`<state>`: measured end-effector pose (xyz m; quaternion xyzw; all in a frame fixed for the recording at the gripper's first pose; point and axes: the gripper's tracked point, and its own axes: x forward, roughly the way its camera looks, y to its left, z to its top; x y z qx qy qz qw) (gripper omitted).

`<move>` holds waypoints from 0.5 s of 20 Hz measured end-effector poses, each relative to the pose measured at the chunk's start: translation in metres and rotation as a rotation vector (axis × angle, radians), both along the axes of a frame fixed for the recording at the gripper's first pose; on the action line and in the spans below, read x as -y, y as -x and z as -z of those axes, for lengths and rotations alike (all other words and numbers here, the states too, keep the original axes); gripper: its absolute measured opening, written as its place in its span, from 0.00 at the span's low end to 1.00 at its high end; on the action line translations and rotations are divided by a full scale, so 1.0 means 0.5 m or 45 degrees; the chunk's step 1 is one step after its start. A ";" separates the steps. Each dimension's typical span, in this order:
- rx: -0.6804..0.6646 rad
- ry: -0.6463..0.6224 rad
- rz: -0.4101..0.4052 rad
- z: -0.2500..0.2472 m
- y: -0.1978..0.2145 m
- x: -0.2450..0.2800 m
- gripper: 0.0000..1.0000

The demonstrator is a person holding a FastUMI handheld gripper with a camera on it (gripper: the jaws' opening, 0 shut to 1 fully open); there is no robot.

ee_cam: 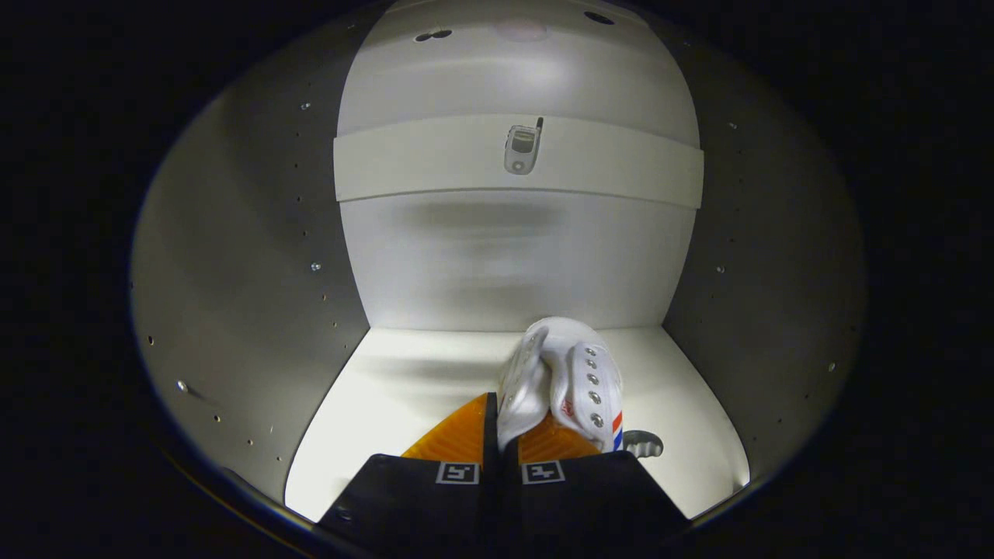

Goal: Open the shoe cabinet door, grab the shoes and put them into the shoe cabinet, then close the shoe cabinet door.

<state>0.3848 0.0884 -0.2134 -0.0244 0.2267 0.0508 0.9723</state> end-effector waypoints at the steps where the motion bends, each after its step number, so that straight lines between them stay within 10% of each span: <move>1: 0.004 -0.014 0.004 0.000 0.002 0.002 0.06; 6: -0.001 -0.041 0.055 0.003 0.025 0.017 0.06; 10: 0.020 -0.043 0.030 -0.005 0.048 -0.003 0.47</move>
